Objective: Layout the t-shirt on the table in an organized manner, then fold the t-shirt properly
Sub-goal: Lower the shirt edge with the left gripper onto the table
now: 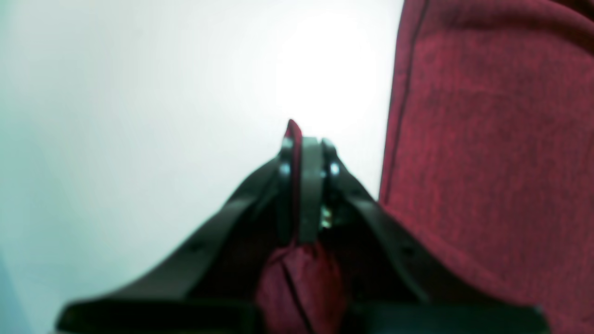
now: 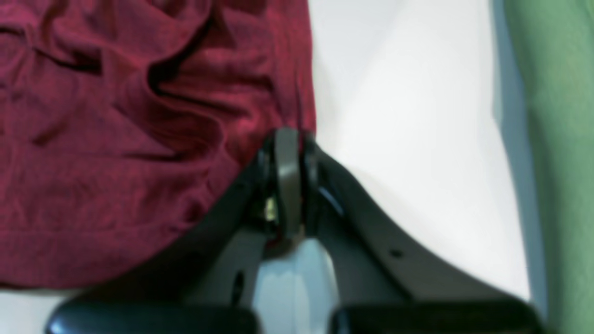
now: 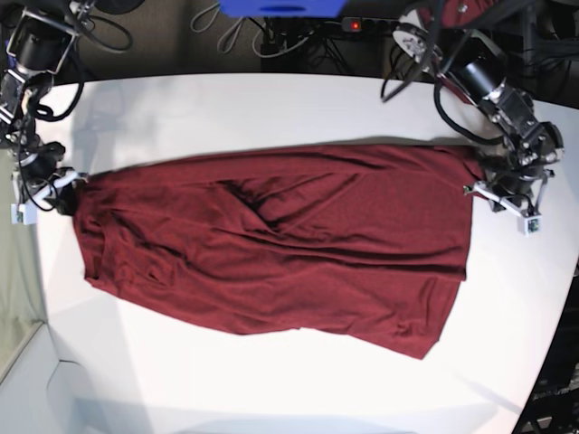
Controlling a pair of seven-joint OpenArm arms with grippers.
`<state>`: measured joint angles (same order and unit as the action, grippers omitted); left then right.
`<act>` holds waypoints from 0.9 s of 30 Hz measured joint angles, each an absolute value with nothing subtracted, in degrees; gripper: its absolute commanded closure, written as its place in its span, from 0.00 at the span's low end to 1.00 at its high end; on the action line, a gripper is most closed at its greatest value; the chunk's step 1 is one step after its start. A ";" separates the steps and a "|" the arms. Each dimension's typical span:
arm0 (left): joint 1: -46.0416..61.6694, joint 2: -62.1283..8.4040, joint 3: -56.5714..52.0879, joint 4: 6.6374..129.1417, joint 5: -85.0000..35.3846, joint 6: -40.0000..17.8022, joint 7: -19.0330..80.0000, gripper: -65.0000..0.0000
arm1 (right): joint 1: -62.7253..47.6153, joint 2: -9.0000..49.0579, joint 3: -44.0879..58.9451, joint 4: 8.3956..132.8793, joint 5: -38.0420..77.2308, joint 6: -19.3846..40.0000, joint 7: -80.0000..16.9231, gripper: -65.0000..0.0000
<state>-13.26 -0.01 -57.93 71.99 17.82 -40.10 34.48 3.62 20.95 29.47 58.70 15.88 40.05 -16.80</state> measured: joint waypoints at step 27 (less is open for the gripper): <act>11.73 4.54 -57.21 97.36 -9.69 -40.03 37.06 1.00 | 3.55 20.75 29.47 58.70 15.86 40.05 -16.93 1.00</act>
